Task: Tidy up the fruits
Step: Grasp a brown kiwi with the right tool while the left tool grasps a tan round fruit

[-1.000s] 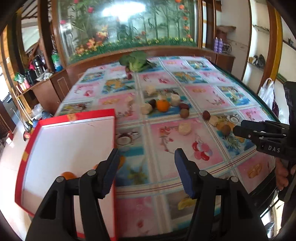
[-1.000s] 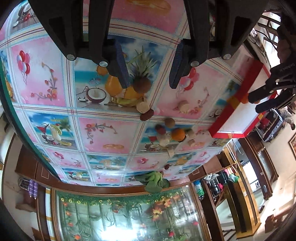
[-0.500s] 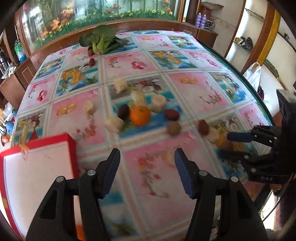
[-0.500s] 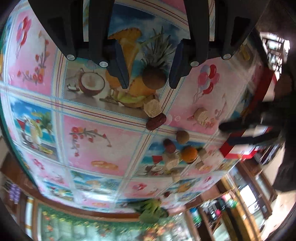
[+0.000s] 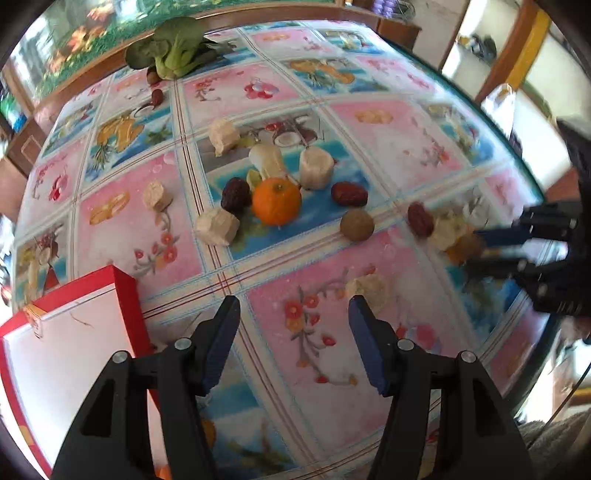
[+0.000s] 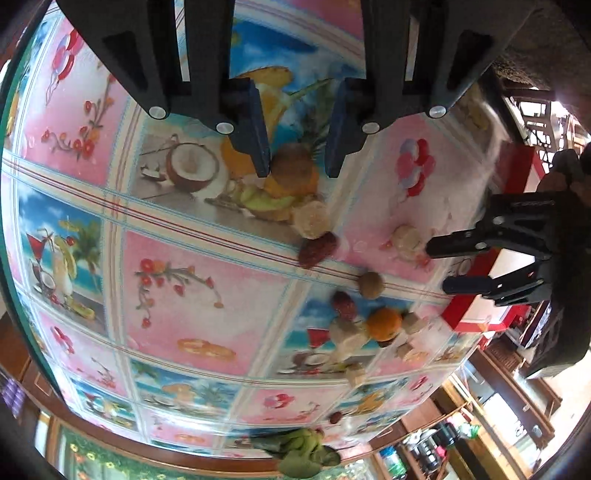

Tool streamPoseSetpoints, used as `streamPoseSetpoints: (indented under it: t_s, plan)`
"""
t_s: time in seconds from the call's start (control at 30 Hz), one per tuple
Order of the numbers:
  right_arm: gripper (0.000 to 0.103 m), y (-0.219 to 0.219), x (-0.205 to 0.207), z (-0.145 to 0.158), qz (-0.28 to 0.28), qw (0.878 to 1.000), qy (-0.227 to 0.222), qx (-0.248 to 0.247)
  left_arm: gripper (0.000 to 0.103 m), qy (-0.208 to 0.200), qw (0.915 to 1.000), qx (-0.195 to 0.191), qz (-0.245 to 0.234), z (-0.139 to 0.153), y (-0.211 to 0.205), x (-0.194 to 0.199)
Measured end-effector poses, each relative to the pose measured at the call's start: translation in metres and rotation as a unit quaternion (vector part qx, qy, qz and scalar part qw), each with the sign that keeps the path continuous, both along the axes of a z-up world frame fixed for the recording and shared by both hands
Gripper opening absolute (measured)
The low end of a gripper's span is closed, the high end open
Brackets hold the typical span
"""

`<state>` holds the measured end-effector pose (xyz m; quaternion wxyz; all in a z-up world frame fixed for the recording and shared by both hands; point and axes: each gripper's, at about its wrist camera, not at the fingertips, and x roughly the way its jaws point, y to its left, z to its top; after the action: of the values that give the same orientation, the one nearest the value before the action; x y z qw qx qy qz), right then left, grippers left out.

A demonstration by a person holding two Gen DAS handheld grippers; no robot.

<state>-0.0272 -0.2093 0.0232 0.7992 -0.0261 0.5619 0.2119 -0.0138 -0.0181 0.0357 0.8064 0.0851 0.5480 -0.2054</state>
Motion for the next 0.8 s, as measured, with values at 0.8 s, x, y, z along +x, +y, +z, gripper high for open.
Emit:
streamPoseSetpoints:
  t_s: [0.8]
  plan:
    - [0.025, -0.025, 0.02, 0.01, -0.058, 0.997, 0.051, -0.004, 0.047, 0.057, 0.9983, 0.014, -0.006, -0.013, -0.045, 0.017]
